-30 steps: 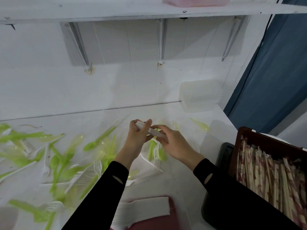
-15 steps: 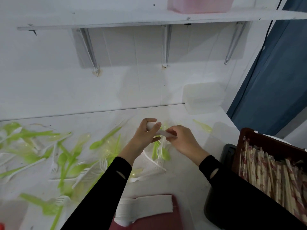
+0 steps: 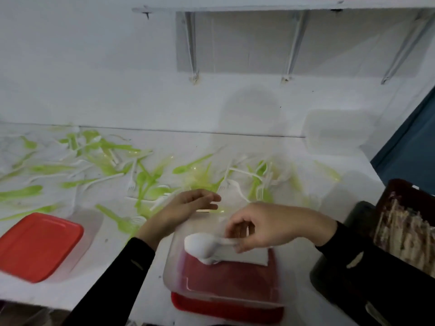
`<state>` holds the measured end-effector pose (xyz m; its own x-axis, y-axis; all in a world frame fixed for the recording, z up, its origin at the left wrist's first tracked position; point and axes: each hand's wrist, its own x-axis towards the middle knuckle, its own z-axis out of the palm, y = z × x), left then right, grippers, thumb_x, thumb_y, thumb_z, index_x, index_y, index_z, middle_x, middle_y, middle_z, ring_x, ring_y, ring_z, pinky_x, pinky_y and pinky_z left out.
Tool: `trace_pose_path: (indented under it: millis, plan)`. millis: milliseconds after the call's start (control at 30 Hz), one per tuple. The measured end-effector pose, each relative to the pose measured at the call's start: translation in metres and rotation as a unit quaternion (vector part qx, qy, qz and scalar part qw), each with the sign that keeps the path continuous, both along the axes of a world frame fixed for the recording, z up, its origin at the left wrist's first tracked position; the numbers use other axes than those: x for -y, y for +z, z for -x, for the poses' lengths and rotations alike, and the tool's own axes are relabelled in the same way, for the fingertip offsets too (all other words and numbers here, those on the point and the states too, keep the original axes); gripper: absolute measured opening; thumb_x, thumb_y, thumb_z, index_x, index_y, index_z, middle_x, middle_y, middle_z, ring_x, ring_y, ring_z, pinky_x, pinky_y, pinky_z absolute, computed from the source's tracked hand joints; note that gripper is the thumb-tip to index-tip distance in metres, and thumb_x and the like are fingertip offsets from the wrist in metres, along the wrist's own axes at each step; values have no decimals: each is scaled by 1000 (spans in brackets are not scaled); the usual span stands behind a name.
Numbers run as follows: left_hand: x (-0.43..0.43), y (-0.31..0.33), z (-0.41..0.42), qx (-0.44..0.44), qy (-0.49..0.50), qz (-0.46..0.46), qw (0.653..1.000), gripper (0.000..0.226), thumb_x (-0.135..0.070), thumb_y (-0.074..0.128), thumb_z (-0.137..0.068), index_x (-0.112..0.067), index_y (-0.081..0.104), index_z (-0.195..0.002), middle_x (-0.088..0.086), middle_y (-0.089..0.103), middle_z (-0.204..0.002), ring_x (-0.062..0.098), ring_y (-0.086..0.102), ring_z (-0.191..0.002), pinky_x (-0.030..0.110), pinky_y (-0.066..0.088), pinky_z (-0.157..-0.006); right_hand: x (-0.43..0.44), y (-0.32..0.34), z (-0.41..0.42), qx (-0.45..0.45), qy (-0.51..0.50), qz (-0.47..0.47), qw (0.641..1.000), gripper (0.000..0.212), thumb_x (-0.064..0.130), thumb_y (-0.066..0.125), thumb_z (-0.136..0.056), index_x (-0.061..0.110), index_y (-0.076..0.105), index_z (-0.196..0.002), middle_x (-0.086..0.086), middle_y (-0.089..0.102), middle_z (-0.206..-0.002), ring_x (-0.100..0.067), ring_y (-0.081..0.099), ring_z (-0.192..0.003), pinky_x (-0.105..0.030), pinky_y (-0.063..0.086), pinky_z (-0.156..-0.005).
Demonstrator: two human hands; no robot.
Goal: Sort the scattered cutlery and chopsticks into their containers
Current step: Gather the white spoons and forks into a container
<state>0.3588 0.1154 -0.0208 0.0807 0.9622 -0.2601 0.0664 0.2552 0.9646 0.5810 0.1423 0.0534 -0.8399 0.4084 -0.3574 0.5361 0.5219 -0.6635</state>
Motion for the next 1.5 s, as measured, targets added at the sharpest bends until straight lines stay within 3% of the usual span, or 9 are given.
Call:
trace_pose_path:
  millis: [100, 233, 333, 433, 833, 1033, 1133, 1300, 1500]
  plan:
    - [20, -2, 3, 44, 33, 0, 999, 26, -21, 55, -97, -3, 66, -113, 6, 70, -117, 21, 67, -107, 32, 52, -91, 26, -33, 7, 65, 37, -106, 992, 24, 22, 71, -87, 15, 69, -110, 0, 70, -100, -9, 60, -81, -18, 41, -68]
    - [29, -8, -1, 18, 69, 9, 997, 21, -26, 67, -91, -14, 68, -109, 1, 72, -110, 12, 66, -101, 35, 52, -91, 50, -74, 7, 126, -3, -173, 977, 18, 22, 64, -87, 16, 62, -103, -8, 63, -109, -30, 62, -98, -36, 50, -75]
    - [28, -8, -2, 2, 83, 6, 997, 26, -30, 71, -87, -17, 68, -110, 5, 71, -114, 10, 65, -101, 35, 53, -90, 56, -82, 9, 147, -17, -209, 967, 20, 22, 58, -91, 13, 58, -109, -8, 57, -118, -32, 59, -107, -35, 44, -73]
    - [28, -7, -3, 8, 84, 12, 996, 23, -23, 63, -94, -14, 66, -115, 3, 72, -112, 9, 65, -101, 37, 53, -93, 56, -80, 14, 147, -11, -248, 958, 23, 21, 58, -94, 8, 56, -114, -12, 58, -120, -33, 59, -109, -32, 35, -71]
    - [27, -8, 0, 9, 56, 12, 998, 23, -22, 59, -96, -14, 64, -118, 2, 72, -111, 12, 65, -105, 34, 53, -91, 54, -77, 19, 192, 4, -295, 936, 25, 20, 52, -94, 9, 59, -114, -12, 63, -118, -34, 62, -105, -33, 33, -71]
    - [26, -9, 1, 10, 39, 14, 999, 23, -23, 57, -97, -14, 65, -117, 0, 72, -111, 12, 67, -103, 28, 55, -87, 50, -56, 25, 146, -18, -245, 958, 33, 49, 61, -89, 17, 61, -97, -6, 65, -104, -29, 62, -97, -30, 34, -70]
    - [27, -8, 0, 1, 51, 3, 999, 22, -26, 56, -98, -13, 66, -114, -2, 73, -106, 9, 67, -99, 26, 55, -85, 40, -31, 39, 94, -63, -240, 964, 26, 49, 55, -91, 24, 56, -84, 3, 60, -87, -23, 62, -91, -30, 38, -68]
    - [33, 7, 18, 22, 105, -49, 993, 27, -25, 44, -104, -10, 66, -104, 0, 74, -93, 11, 69, -90, 19, 52, -74, 23, 1, 84, 4, -125, -245, 961, 24, 48, 53, -92, 26, 58, -84, 9, 59, -79, -15, 58, -80, -30, 40, -67]
    - [50, 28, 112, 0, 185, -91, 978, 22, -20, 45, -103, -12, 66, -102, 2, 71, -98, 14, 70, -91, 30, 53, -84, 20, 5, 172, -9, -90, -241, 966, 22, 47, 52, -94, 29, 55, -84, 11, 56, -81, -13, 52, -78, -29, 36, -67]
